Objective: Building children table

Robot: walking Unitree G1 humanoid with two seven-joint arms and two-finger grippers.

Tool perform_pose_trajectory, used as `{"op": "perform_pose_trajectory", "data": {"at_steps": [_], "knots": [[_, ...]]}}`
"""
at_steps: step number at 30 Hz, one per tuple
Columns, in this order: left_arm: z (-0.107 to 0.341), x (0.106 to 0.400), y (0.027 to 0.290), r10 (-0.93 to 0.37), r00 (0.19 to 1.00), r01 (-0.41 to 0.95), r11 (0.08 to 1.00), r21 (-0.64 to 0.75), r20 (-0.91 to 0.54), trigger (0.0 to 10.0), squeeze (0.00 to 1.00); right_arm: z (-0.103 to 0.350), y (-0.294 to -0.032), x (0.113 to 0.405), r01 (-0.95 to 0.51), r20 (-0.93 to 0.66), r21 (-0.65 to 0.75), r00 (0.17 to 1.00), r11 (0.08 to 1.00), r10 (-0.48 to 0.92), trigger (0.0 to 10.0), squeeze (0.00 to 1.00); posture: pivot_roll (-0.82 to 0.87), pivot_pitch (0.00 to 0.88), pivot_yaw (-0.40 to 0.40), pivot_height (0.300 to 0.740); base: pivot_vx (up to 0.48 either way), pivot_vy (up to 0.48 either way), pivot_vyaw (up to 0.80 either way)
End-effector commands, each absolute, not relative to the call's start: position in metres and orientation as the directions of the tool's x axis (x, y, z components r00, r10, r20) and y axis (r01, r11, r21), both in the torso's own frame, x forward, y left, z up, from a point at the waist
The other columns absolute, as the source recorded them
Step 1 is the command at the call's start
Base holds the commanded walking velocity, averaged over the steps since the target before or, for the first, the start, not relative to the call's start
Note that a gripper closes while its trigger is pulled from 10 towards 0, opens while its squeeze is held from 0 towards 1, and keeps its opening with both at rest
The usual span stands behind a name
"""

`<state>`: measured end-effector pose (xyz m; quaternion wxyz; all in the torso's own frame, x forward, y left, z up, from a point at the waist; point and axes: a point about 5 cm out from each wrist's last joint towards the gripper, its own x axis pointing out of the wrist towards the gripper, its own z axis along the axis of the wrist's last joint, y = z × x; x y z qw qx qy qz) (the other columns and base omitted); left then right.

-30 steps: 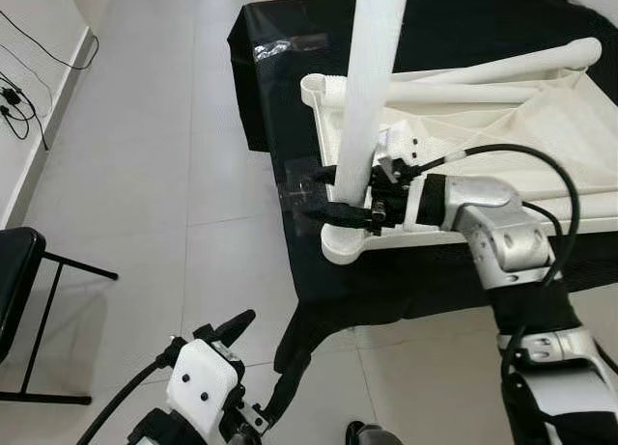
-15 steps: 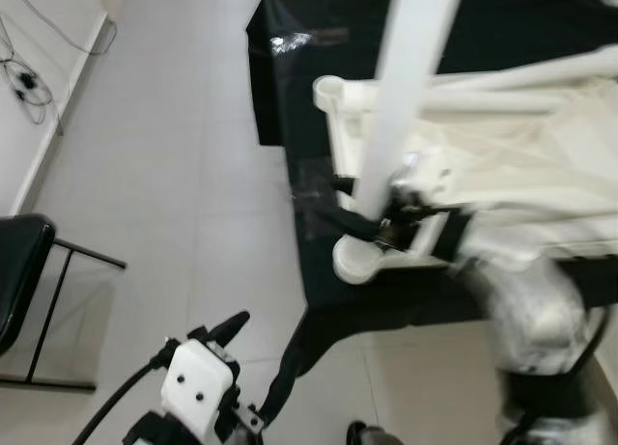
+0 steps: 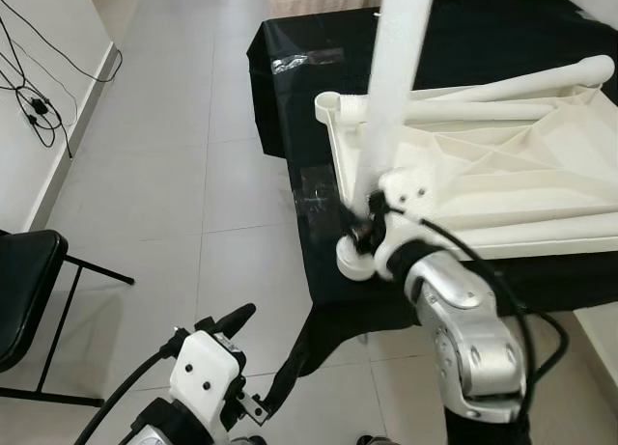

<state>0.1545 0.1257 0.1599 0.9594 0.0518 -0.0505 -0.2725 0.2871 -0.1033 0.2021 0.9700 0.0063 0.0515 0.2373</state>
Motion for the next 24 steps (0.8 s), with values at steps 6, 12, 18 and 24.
{"op": "perform_pose_trajectory", "data": {"at_steps": [6, 12, 18, 24], "knots": [[0.156, 0.153, 0.124, -0.527, 0.848, 0.518, 0.846, 0.126, 0.053, 10.0, 0.0, 0.231, -0.11, 0.296, -0.789, 0.01, -0.149, 0.602, 0.596, 0.799, 10.0, 0.0, 0.05, 0.258, -0.002, 0.74, 0.0, 0.0, 0.0], [0.159, 0.148, 0.123, -0.524, 0.85, 0.515, 0.848, 0.125, 0.056, 10.0, 0.0, 0.238, -0.113, 0.32, -0.883, -0.023, -0.202, 0.437, 0.424, 0.899, 10.0, 0.0, 0.09, 0.276, -0.003, 0.74, 0.0, 0.0, 0.0], [0.16, 0.144, 0.122, -0.525, 0.85, 0.516, 0.847, 0.127, 0.051, 10.0, 0.0, 0.247, -0.115, 0.337, -0.896, -0.01, -0.209, 0.403, 0.392, 0.915, 1.1, 0.0, 0.13, 0.291, 0.001, 0.74, 0.0, 0.0, 0.0], [0.161, 0.137, 0.124, -0.517, 0.855, 0.509, 0.851, 0.13, 0.034, 10.0, 0.0, 0.249, -0.127, 0.334, -0.949, -0.057, -0.213, 0.251, 0.233, 0.966, 0.0, 0.0, 0.14, 0.3, 0.013, 0.74, 0.0, 0.0, 0.0]]}}
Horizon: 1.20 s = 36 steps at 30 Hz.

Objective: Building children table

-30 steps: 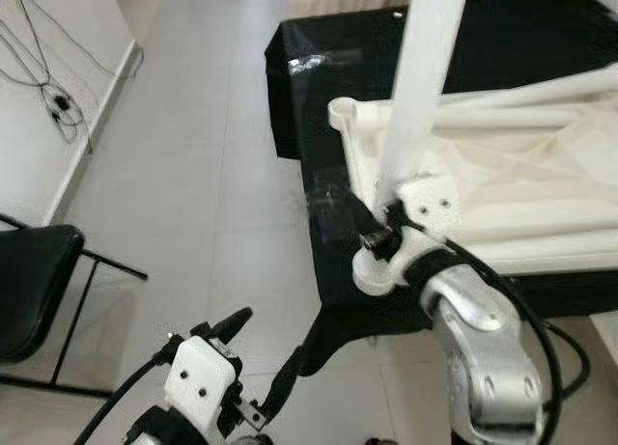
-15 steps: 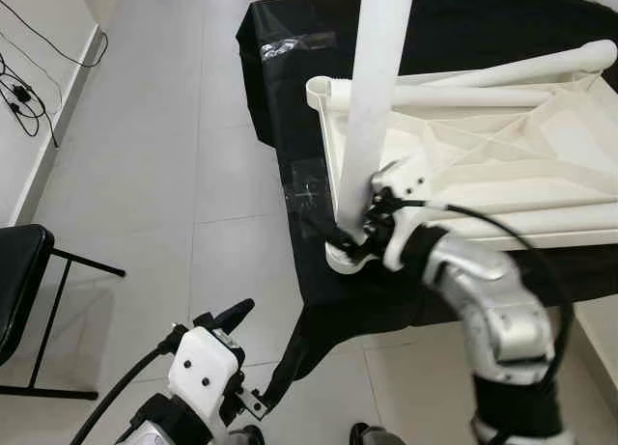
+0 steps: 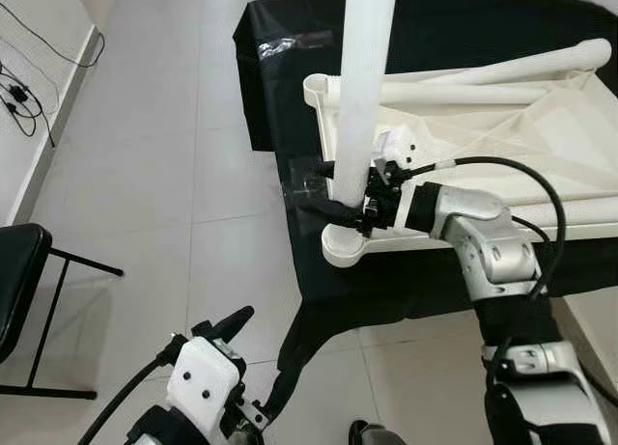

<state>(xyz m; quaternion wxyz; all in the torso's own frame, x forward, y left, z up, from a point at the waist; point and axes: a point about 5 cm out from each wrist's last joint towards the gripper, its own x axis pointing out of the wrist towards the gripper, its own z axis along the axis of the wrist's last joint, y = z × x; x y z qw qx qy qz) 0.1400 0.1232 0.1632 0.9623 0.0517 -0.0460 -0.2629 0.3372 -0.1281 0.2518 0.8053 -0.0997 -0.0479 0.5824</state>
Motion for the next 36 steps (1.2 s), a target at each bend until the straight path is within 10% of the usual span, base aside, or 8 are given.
{"op": "perform_pose_trajectory", "data": {"at_steps": [1, 23, 25, 26, 28, 34, 35, 36], "knots": [[0.161, 0.136, 0.124, -0.517, 0.855, 0.509, 0.851, 0.13, 0.033, 10.0, 0.0, 0.249, -0.129, 0.335, -0.953, -0.066, -0.217, 0.229, 0.21, 0.971, 0.0, 0.0, 0.14, 0.299, 0.014, 0.74, 0.0, 0.0, 0.0], [0.157, 0.142, 0.128, -0.522, 0.852, 0.516, 0.848, 0.12, 0.027, 10.0, 0.0, 0.171, -0.107, 0.28, -0.281, -0.173, -0.131, 0.951, 0.951, 0.257, 0.0, 0.0, 0.07, 0.273, 0.017, 0.74, 0.0, 0.0, 0.0], [0.156, 0.144, 0.127, -0.524, 0.851, 0.517, 0.847, 0.122, 0.03, 10.0, 0.0, 0.18, -0.098, 0.287, -0.301, -0.144, -0.121, 0.948, 0.946, 0.283, 10.0, 0.0, 0.07, 0.265, 0.015, 0.74, 0.0, 0.0, 0.0], [0.156, 0.144, 0.127, -0.524, 0.851, 0.517, 0.847, 0.122, 0.03, 10.0, 0.0, 0.18, -0.098, 0.287, -0.301, -0.144, -0.121, 0.948, 0.946, 0.283, 10.0, 0.0, 0.07, 0.265, 0.015, 0.74, 0.0, 0.0, 0.0], [0.156, 0.146, 0.127, -0.522, 0.852, 0.515, 0.848, 0.124, 0.035, 10.0, 0.0, 0.194, -0.093, 0.288, -0.357, -0.095, -0.077, 0.932, 0.931, 0.35, 10.0, 1.0, 0.07, 0.265, 0.008, 0.74, 0.0, 0.0, 0.0], [0.157, 0.147, 0.126, -0.519, 0.853, 0.511, 0.85, 0.123, 0.042, 10.0, 0.0, 0.224, -0.089, 0.288, -0.707, 0.061, -0.083, 0.7, 0.702, 0.712, 10.0, 0.77, 0.07, 0.268, 0.007, 0.74, 0.0, 0.0, 0.0], [0.157, 0.147, 0.125, -0.52, 0.853, 0.512, 0.85, 0.124, 0.044, 10.0, 0.0, 0.227, -0.094, 0.292, -0.742, 0.056, -0.132, 0.657, 0.658, 0.752, 10.0, 0.0, 0.08, 0.267, 0.006, 0.74, 0.0, 0.0, 0.0], [0.158, 0.147, 0.125, -0.52, 0.853, 0.512, 0.85, 0.124, 0.045, 10.0, 0.0, 0.229, -0.098, 0.295, -0.76, 0.049, -0.166, 0.63, 0.629, 0.775, 10.0, 0.0, 0.08, 0.269, 0.005, 0.74, 0.0, 0.0, 0.0]]}}
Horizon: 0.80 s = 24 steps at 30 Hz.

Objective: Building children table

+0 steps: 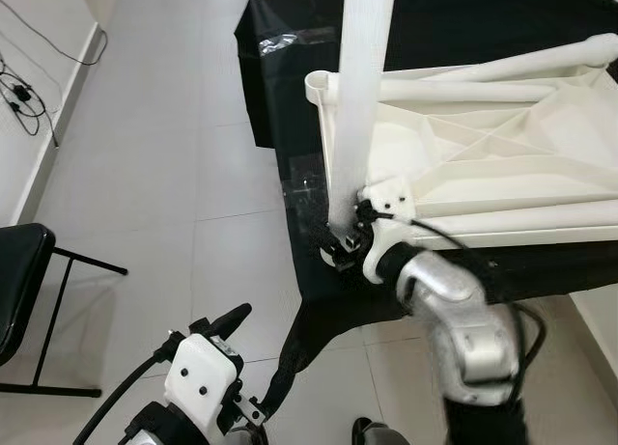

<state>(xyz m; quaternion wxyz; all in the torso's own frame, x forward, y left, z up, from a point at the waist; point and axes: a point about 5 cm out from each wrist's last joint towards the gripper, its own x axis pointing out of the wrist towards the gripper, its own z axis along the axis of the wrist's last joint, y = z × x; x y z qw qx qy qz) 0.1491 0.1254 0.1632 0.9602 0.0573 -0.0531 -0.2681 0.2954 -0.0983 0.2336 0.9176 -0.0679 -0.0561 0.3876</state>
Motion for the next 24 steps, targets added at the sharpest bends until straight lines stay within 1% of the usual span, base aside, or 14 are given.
{"op": "perform_pose_trajectory", "data": {"at_steps": [1, 4, 5, 6, 7, 8, 10, 11, 12, 13, 15, 16, 19, 24], "knots": [[0.158, 0.146, 0.124, -0.52, 0.853, 0.512, 0.85, 0.123, 0.046, 10.0, 0.0, 0.231, -0.102, 0.3, -0.793, 0.041, -0.189, 0.582, 0.579, 0.812, 10.0, 0.0, 0.09, 0.272, 0.004, 0.74, 0.0, 0.0, 0.0], [0.159, 0.146, 0.124, -0.521, 0.852, 0.512, 0.85, 0.122, 0.047, 10.0, 0.0, 0.236, -0.105, 0.306, -0.838, 0.033, -0.213, 0.507, 0.502, 0.861, 10.0, 0.0, 0.09, 0.274, 0.002, 0.74, 0.0, 0.0, 0.0], [0.159, 0.144, 0.124, -0.52, 0.853, 0.512, 0.85, 0.122, 0.048, 10.0, 0.0, 0.239, -0.106, 0.31, -0.866, 0.019, -0.219, 0.456, 0.449, 0.89, 10.0, 0.0, 0.11, 0.282, 0.001, 0.74, 0.0, 0.0, 0.0], [0.159, 0.144, 0.124, -0.52, 0.853, 0.512, 0.85, 0.122, 0.048, 10.0, 0.0, 0.239, -0.106, 0.31, -0.866, 0.019, -0.219, 0.456, 0.449, 0.89, 10.0, 0.0, 0.11, 0.282, 0.001, 0.74, 0.0, 0.0, 0.0], [0.16, 0.143, 0.123, -0.519, 0.853, 0.511, 0.851, 0.121, 0.047, 10.0, 0.0, 0.242, -0.107, 0.317, -0.891, 0.003, -0.223, 0.405, 0.395, 0.914, 10.0, 0.0, 0.11, 0.287, 0.0, 0.74, 0.0, 0.0, 0.0], [0.16, 0.143, 0.123, -0.519, 0.853, 0.511, 0.851, 0.121, 0.047, 10.0, 0.0, 0.242, -0.107, 0.317, -0.891, 0.003, -0.223, 0.405, 0.395, 0.914, 10.0, 0.0, 0.11, 0.287, 0.0, 0.74, 0.0, 0.0, 0.0], [0.161, 0.141, 0.122, -0.518, 0.854, 0.51, 0.852, 0.12, 0.047, 10.0, 0.0, 0.249, -0.109, 0.326, -0.913, -0.013, -0.226, 0.352, 0.34, 0.936, 10.0, 0.0, 0.13, 0.293, 0.0, 0.74, 0.0, 0.0, 0.0], [0.161, 0.14, 0.122, -0.517, 0.855, 0.509, 0.852, 0.12, 0.046, 10.0, 0.0, 0.252, -0.109, 0.331, -0.919, -0.013, -0.225, 0.334, 0.323, 0.942, 8.2, 0.0, 0.13, 0.293, 0.0, 0.74, 0.0, 0.0, 0.0], [0.161, 0.14, 0.122, -0.517, 0.855, 0.509, 0.852, 0.12, 0.046, 10.0, 0.0, 0.252, -0.109, 0.331, -0.919, -0.013, -0.225, 0.334, 0.323, 0.942, 8.2, 0.0, 0.13, 0.293, 0.0, 0.74, 0.0, 0.0, 0.0], [0.162, 0.137, 0.122, -0.515, 0.856, 0.508, 0.853, 0.119, 0.043, 10.0, 0.0, 0.258, -0.111, 0.337, -0.933, -0.015, -0.236, 0.285, 0.273, 0.959, 3.3, 0.0, 0.15, 0.306, -0.001, 0.74, 0.0, 0.0, 0.0], [0.162, 0.137, 0.122, -0.515, 0.856, 0.508, 0.853, 0.119, 0.043, 10.0, 0.0, 0.258, -0.111, 0.337, -0.933, -0.015, -0.236, 0.285, 0.273, 0.959, 3.3, 0.0, 0.15, 0.306, -0.001, 0.74, 0.0, 0.0, 0.0], [0.162, 0.136, 0.122, -0.515, 0.856, 0.507, 0.854, 0.119, 0.041, 10.0, 0.0, 0.259, -0.111, 0.338, -0.937, -0.017, -0.24, 0.264, 0.252, 0.964, 0.0, 0.0, 0.15, 0.306, -0.001, 0.74, 0.0, 0.0, 0.0], [0.163, 0.133, 0.122, -0.512, 0.858, 0.505, 0.855, 0.116, 0.035, 10.0, 0.0, 0.258, -0.117, 0.339, -0.959, -0.072, -0.245, 0.167, 0.145, 0.983, 0.0, 0.0, 0.15, 0.315, -0.001, 0.74, 0.0, 0.0, 0.0], [0.163, 0.132, 0.122, -0.511, 0.859, 0.505, 0.855, 0.114, 0.033, 10.0, 0.0, 0.26, -0.125, 0.34, -0.965, -0.084, -0.241, 0.126, 0.103, 0.988, 0.0, 0.0, 0.15, 0.319, 0.002, 0.74, 0.0, 0.0, 0.0]]}}
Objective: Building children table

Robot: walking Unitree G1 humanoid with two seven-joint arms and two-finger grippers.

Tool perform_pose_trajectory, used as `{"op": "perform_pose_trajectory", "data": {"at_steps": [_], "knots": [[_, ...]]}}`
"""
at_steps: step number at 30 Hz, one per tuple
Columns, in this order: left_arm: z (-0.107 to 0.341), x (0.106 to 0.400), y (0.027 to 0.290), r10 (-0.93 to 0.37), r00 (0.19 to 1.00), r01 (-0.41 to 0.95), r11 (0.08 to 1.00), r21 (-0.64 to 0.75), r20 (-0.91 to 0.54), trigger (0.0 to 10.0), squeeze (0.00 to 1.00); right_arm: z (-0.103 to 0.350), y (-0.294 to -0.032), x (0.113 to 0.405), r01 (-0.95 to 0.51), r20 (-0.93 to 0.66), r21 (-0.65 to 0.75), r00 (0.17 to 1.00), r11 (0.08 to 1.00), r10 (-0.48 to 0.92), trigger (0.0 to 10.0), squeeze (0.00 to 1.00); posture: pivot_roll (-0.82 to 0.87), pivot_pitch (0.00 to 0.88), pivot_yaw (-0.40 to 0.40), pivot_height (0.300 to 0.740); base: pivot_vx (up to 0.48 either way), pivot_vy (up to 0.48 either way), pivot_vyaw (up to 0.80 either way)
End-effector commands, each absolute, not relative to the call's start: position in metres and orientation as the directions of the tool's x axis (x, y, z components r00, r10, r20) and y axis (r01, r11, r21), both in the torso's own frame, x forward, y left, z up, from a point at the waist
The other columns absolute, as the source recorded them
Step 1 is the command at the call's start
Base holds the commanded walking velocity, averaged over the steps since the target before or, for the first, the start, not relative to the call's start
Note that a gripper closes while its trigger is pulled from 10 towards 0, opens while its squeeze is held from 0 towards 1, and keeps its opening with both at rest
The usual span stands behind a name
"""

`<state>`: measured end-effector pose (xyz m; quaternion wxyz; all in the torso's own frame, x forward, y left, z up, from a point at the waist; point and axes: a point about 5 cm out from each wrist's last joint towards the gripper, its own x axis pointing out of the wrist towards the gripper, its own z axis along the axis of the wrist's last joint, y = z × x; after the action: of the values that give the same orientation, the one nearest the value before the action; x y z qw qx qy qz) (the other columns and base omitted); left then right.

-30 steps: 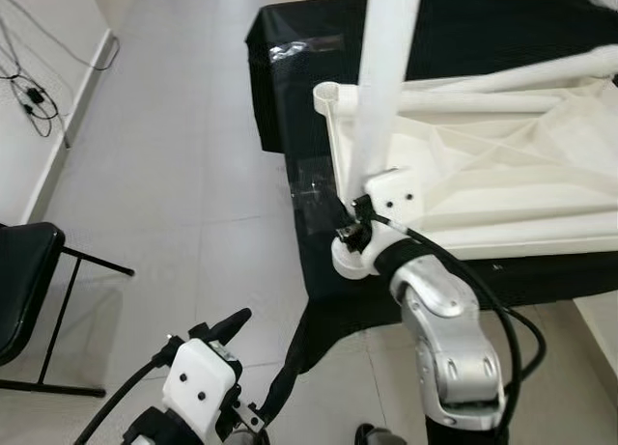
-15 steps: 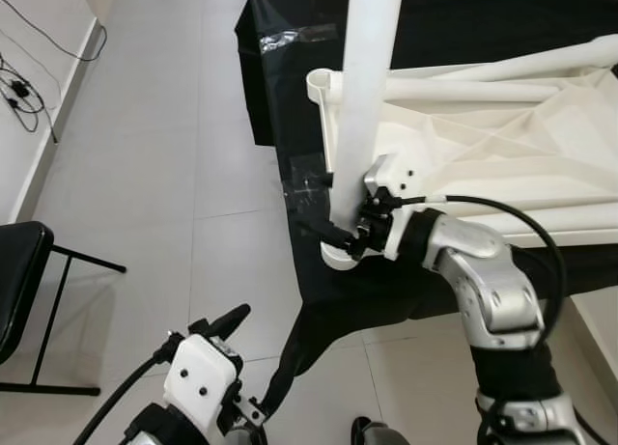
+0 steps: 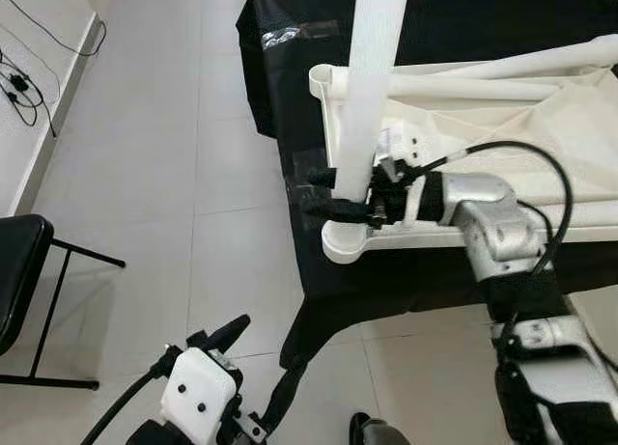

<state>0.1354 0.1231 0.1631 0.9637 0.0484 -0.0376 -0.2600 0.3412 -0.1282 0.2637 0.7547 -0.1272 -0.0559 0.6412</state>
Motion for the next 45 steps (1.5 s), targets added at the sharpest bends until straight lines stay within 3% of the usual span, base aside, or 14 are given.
{"op": "perform_pose_trajectory", "data": {"at_steps": [1, 6, 10, 19, 21, 22, 23, 30, 31, 33, 34, 40, 43, 45], "knots": [[0.163, 0.132, 0.122, -0.513, 0.858, 0.506, 0.855, 0.113, 0.032, 10.0, 0.0, 0.261, -0.126, 0.339, -0.965, -0.074, -0.238, 0.129, 0.108, 0.989, 0.0, 0.0, 0.14, 0.318, 0.004, 0.74, 0.0, 0.0, 0.0], [0.162, 0.133, 0.121, -0.516, 0.856, 0.51, 0.853, 0.109, 0.03, 10.0, 0.0, 0.248, -0.131, 0.336, -0.933, -0.03, -0.231, 0.29, 0.275, 0.957, 0.0, 0.0, 0.12, 0.313, -0.012, 0.74, 0.0, 0.0, 0.0], [0.161, 0.132, 0.123, -0.51, 0.86, 0.504, 0.857, 0.108, 0.031, 10.0, 0.0, 0.193, -0.133, 0.308, -0.33, -0.101, -0.189, 0.943, 0.925, 0.317, 0.0, 0.0, 0.1, 0.317, -0.029, 0.74, 0.0, 0.0, 0.0], [0.159, 0.14, 0.123, -0.523, 0.851, 0.517, 0.849, 0.108, 0.038, 10.0, 0.0, 0.185, -0.093, 0.281, -0.335, -0.121, -0.07, 0.938, 0.939, 0.326, 0.0, 0.0, 0.08, 0.28, -0.01, 0.74, 0.0, 0.0, 0.0], [0.158, 0.142, 0.122, -0.528, 0.848, 0.521, 0.846, 0.112, 0.04, 10.0, 0.0, 0.195, -0.082, 0.287, -0.358, -0.083, -0.052, 0.932, 0.932, 0.353, 10.0, 0.0, 0.07, 0.272, -0.013, 0.74, 0.0, 0.0, 0.0], [0.158, 0.142, 0.122, -0.528, 0.848, 0.521, 0.846, 0.112, 0.04, 10.0, 0.0, 0.195, -0.082, 0.287, -0.358, -0.083, -0.052, 0.932, 0.932, 0.353, 10.0, 0.0, 0.07, 0.272, -0.013, 0.74, 0.0, 0.0, 0.0], [0.157, 0.143, 0.122, -0.525, 0.85, 0.518, 0.847, 0.114, 0.042, 10.0, 0.0, 0.203, -0.076, 0.287, -0.403, -0.049, -0.032, 0.915, 0.915, 0.402, 10.0, 1.0, 0.07, 0.269, -0.018, 0.74, 0.0, 0.0, 0.0], [0.158, 0.145, 0.121, -0.516, 0.855, 0.508, 0.853, 0.116, 0.051, 10.0, 0.0, 0.236, -0.078, 0.279, -0.801, 0.101, -0.083, 0.586, 0.593, 0.804, 10.0, 1.0, 0.08, 0.265, -0.025, 0.74, 0.0, 0.0, 0.0], [0.158, 0.144, 0.121, -0.517, 0.855, 0.509, 0.853, 0.116, 0.052, 10.0, 0.0, 0.238, -0.084, 0.283, -0.844, 0.08, -0.143, 0.51, 0.517, 0.856, 10.0, 0.21, 0.09, 0.267, -0.026, 0.74, 0.0, 0.0, 0.0], [0.158, 0.144, 0.12, -0.517, 0.854, 0.509, 0.853, 0.116, 0.052, 10.0, 0.0, 0.24, -0.089, 0.287, -0.865, 0.062, -0.178, 0.466, 0.469, 0.883, 10.0, 0.21, 0.09, 0.267, -0.026, 0.74, 0.0, 0.0, 0.0], [0.159, 0.142, 0.12, -0.517, 0.855, 0.509, 0.853, 0.115, 0.054, 10.0, 0.0, 0.245, -0.096, 0.299, -0.908, 0.017, -0.216, 0.363, 0.358, 0.932, 10.0, 0.0, 0.11, 0.273, -0.027, 0.74, 0.0, 0.0, 0.0], [0.16, 0.14, 0.119, -0.514, 0.856, 0.506, 0.855, 0.114, 0.055, 10.0, 0.0, 0.253, -0.1, 0.315, -0.924, 0.003, -0.224, 0.317, 0.31, 0.948, 10.0, 0.0, 0.11, 0.28, -0.027, 0.74, 0.0, 0.0, 0.0], [0.161, 0.138, 0.119, -0.512, 0.857, 0.504, 0.856, 0.111, 0.054, 10.0, 0.0, 0.257, -0.096, 0.324, -0.945, -0.008, -0.217, 0.251, 0.244, 0.968, 8.6, 0.0, 0.12, 0.296, -0.02, 0.74, 0.0, 0.0, 0.0], [0.162, 0.138, 0.119, -0.511, 0.858, 0.504, 0.857, 0.11, 0.054, 10.0, 0.0, 0.259, -0.095, 0.327, -0.954, -0.016, -0.214, 0.22, 0.212, 0.975, 5.7, 0.0, 0.13, 0.299, -0.02, 0.74, 0.0, 0.0, 0.0]]}}
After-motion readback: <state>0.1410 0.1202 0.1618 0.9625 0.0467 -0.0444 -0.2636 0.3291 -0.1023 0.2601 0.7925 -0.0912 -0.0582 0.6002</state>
